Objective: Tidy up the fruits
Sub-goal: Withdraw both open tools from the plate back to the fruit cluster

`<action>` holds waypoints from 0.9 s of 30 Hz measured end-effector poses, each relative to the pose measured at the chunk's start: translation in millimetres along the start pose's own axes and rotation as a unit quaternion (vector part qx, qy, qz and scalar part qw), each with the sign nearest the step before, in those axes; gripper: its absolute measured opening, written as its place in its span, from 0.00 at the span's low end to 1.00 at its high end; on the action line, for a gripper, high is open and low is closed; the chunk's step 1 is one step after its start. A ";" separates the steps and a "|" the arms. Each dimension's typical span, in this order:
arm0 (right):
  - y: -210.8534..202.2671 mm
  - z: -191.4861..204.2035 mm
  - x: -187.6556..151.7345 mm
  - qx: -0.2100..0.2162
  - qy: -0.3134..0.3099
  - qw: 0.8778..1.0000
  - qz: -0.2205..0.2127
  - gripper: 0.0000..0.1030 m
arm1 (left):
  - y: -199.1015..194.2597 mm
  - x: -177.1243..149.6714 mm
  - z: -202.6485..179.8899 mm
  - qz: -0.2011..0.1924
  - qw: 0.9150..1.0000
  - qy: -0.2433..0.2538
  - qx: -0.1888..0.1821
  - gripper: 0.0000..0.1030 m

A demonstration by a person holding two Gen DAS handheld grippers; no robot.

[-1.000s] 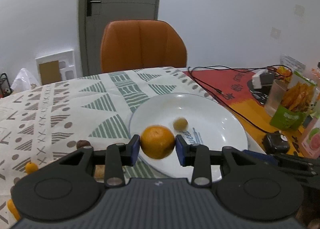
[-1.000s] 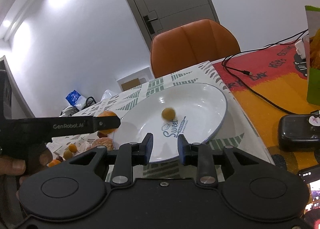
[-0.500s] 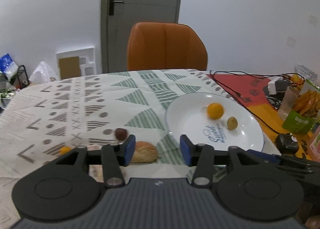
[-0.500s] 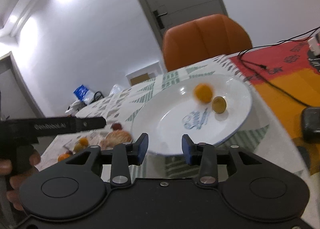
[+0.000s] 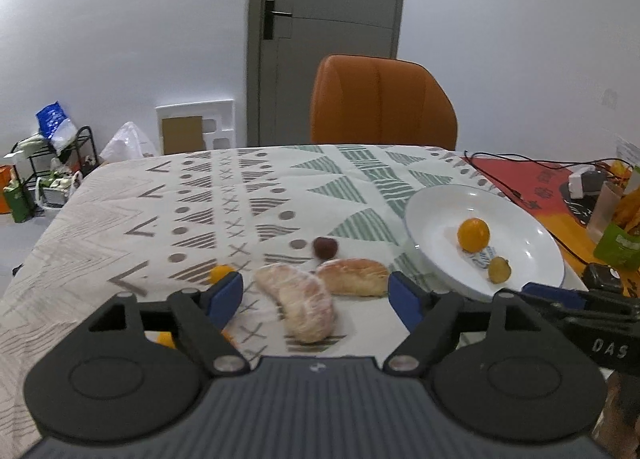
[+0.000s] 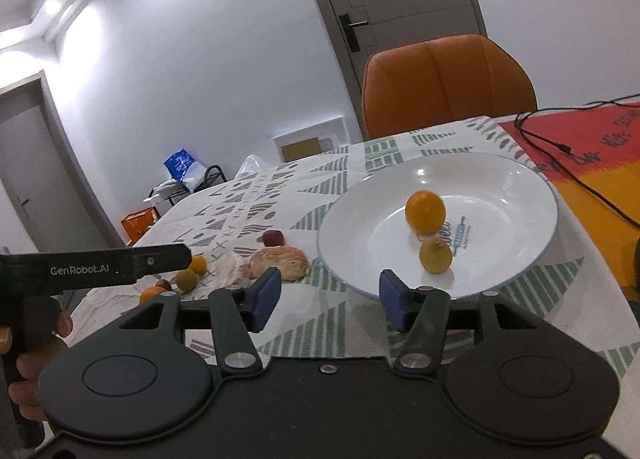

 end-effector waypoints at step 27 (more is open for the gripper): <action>16.3 66.7 -7.9 0.044 -0.044 0.998 0.019 0.64 | -39.5 -24.6 105.9 -0.007 0.994 -0.080 0.077 0.77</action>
Point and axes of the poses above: each gripper's, at about its wrist camera, not at the fingertips, and y roughly the way its jaws point, z to its left, x to its top, the point moved 3 cm from there along y, roughly the way its jaws point, and after that the axes turned 11 degrees about -z, right-handed, at the moved point
